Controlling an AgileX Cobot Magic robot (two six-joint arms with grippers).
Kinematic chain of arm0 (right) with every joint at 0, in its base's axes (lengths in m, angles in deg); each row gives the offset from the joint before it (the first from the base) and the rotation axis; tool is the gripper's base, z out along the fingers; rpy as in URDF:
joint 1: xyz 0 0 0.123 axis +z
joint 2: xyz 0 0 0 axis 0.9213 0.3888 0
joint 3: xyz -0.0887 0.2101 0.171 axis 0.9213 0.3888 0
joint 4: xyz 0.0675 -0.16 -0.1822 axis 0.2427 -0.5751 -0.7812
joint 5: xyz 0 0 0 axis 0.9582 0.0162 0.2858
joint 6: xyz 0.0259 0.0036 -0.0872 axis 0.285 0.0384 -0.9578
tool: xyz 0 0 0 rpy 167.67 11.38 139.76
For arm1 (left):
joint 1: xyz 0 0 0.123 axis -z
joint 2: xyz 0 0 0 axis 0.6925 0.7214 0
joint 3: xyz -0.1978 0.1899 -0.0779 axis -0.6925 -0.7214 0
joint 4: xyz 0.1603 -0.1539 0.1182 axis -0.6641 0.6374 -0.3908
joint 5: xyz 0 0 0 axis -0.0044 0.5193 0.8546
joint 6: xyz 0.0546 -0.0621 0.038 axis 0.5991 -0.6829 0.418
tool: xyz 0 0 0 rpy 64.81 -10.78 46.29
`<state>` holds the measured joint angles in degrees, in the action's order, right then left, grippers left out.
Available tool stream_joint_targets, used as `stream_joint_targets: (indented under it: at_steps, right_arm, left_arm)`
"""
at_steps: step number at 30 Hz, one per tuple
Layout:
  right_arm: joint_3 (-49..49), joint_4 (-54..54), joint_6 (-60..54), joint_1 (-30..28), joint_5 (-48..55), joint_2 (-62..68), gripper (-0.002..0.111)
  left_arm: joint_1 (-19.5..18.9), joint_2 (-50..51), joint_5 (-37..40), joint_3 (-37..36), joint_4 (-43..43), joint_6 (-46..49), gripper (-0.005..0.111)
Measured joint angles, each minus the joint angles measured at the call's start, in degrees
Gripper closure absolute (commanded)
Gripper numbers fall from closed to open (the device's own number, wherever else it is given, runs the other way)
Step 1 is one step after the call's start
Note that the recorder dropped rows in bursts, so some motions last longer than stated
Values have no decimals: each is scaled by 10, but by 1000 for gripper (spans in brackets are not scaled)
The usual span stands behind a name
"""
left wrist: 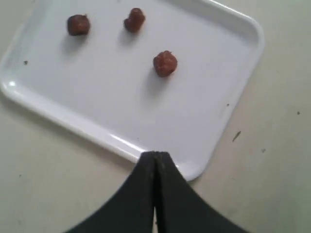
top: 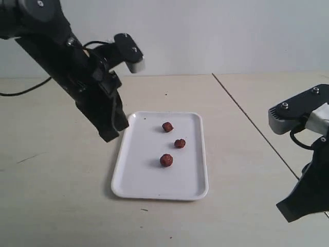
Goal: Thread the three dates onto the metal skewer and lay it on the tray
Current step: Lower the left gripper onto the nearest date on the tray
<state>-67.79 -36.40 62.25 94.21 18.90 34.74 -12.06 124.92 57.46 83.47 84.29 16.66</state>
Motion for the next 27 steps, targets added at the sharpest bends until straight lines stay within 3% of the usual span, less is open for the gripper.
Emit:
stream_joint_targets:
  at_steps: [3, 6, 14, 21, 27]
  right_arm:
    - [0, 14, -21, -21, 0, 0, 108]
    - [0, 35, -39, -24, 0, 0, 108]
    - [0, 46, -62, -24, 3, 0, 108]
    - [0, 46, -69, -24, 8, 0, 108]
    - [0, 46, -71, -24, 17, 0, 108]
  left_arm:
    - [32, 31, -6, 1, -9, 12, 107]
    - [56, 64, -6, 18, -29, -38, 107]
    - [111, 155, 28, 157, -110, -133, 107]
    - [121, 205, 46, 176, -123, -167, 72]
    - [121, 226, 46, 176, -127, -182, 62]
